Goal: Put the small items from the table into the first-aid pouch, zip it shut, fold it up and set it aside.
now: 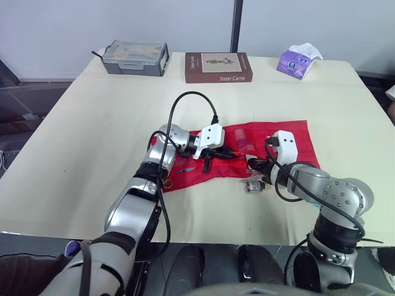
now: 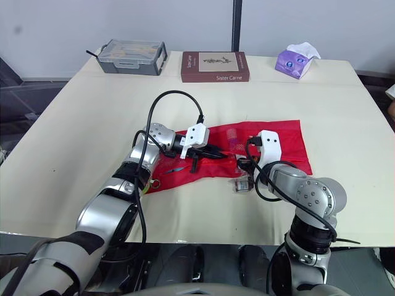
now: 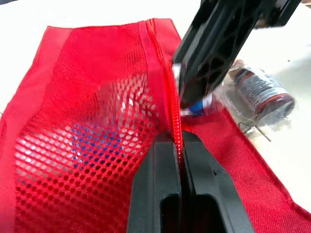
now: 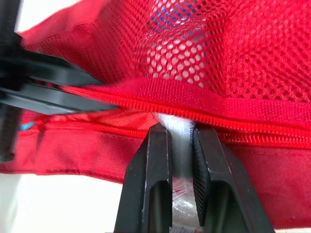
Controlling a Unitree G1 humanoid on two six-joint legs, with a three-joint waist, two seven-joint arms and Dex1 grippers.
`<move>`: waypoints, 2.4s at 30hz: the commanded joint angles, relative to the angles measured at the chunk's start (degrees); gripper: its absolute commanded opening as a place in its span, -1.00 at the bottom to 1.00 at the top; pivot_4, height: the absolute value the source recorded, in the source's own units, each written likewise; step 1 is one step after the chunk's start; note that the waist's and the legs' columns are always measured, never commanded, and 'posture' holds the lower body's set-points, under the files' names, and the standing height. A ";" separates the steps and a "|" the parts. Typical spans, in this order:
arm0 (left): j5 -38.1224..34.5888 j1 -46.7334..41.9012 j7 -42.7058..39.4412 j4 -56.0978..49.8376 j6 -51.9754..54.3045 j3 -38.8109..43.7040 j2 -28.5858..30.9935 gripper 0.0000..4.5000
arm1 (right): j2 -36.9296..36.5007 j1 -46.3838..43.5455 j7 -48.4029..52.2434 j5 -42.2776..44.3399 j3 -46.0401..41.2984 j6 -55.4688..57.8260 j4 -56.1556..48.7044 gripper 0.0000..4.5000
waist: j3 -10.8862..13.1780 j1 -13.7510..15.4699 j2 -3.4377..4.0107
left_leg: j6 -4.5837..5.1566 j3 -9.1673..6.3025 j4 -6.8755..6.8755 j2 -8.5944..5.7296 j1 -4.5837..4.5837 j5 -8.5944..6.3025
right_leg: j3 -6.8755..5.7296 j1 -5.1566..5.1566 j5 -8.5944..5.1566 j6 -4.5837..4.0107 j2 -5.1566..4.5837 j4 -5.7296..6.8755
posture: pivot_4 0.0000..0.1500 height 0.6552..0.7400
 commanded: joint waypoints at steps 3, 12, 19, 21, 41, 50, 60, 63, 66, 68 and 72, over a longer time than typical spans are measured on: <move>-0.51 -0.77 -1.00 -0.79 -1.03 -0.71 -0.44 -1.00 | 3.51 -2.64 -0.33 -3.27 -2.75 -0.27 -0.63 -0.99 | 0.00 -0.02 0.01 | 0.00 0.02 0.00 0.00 0.00 0.00 | 0.01 0.00 0.00 0.00 0.00 0.00 | 1.00 1.00; -0.39 -0.51 -1.56 -0.41 -2.39 -1.22 -0.55 -1.00 | -8.99 -2.38 9.28 -6.14 16.69 -5.56 4.76 -0.99 | 0.00 -0.21 0.02 | 0.00 0.07 -0.02 -0.01 0.03 0.00 | 0.06 -0.01 0.00 0.00 -0.01 -0.02 | 1.00 1.00; -0.55 -0.40 -1.02 0.08 -2.74 -1.03 -0.20 -1.00 | -2.70 -1.33 7.09 -7.80 7.25 -4.15 1.43 -0.99 | 0.00 0.01 0.02 | 0.00 0.03 -0.05 0.01 0.01 0.00 | 0.02 -0.01 0.00 0.00 0.01 -0.02 | 1.00 1.00; -0.67 -0.16 -1.08 -0.12 -2.79 -0.99 -0.13 -1.00 | -0.41 -1.41 6.09 -8.80 4.51 -2.94 0.59 -0.99 | 0.00 0.03 0.02 | 0.00 0.04 -0.05 0.01 -0.01 0.00 | 0.03 -0.02 0.00 0.00 0.00 -0.03 | 1.00 1.00; -0.69 -1.02 -1.36 1.46 -3.08 -0.53 -0.02 -1.00 | -13.71 -1.91 17.87 -11.68 17.48 -11.89 1.86 -0.07 | 0.01 0.16 0.04 | 0.00 0.08 -0.14 -0.01 -0.04 0.00 | 0.05 -0.09 0.00 0.00 -0.01 -0.08 | 1.00 1.00; 0.29 -5.22 -2.27 8.56 -6.62 -0.74 0.20 -1.00 | -34.15 4.90 31.37 -9.99 25.70 -23.09 -8.47 -0.15 | 0.01 -0.20 0.04 | 0.00 0.05 -0.17 0.01 0.04 0.00 | 0.09 -0.08 -0.04 0.03 0.07 -0.14 | 1.00 1.00; 0.27 -6.61 -4.20 10.34 -8.39 -0.60 -0.87 -1.00 | -29.78 -1.00 28.46 -20.61 34.16 -34.03 10.46 -0.98 | 0.01 0.16 0.04 | 0.00 0.16 -0.08 -0.07 -0.08 0.00 | 0.30 -0.11 0.00 0.00 0.18 -0.18 | 1.00 1.00; 0.35 -6.38 -4.76 10.03 -8.76 -0.82 -0.95 -1.00 | -28.48 -3.31 28.02 -24.42 35.12 -39.74 15.30 -0.98 | 0.01 0.09 0.04 | 0.00 0.17 -0.10 -0.07 -0.08 0.00 | 0.32 -0.12 0.00 0.00 0.18 -0.19 | 1.00 1.00; 0.73 -6.44 -5.26 10.33 -9.79 -1.15 -0.89 -1.00 | -28.36 -4.28 29.39 -26.41 35.44 -44.58 17.39 -0.98 | 0.01 0.12 0.04 | 0.00 0.18 -0.10 -0.07 -0.07 0.00 | 0.30 -0.13 -0.01 0.00 0.19 -0.15 | 1.00 1.00; 1.28 -6.79 -5.76 11.09 -11.18 -1.52 -0.58 -1.00 | -29.65 -3.42 31.42 -27.08 35.68 -46.94 16.51 -0.98 | 0.01 0.14 0.04 | 0.00 0.18 -0.10 -0.07 -0.07 0.00 | 0.29 -0.13 -0.01 0.00 0.19 -0.15 | 1.00 1.00; 3.17 -8.56 -7.16 14.11 -15.55 -2.54 0.82 -1.00 | -33.88 0.88 36.39 -24.87 33.54 -45.63 9.78 -0.98 | 0.01 0.26 0.04 | 0.00 0.18 -0.10 -0.10 -0.10 0.00 | 0.31 -0.11 -0.01 0.00 0.19 -0.19 | 1.00 1.00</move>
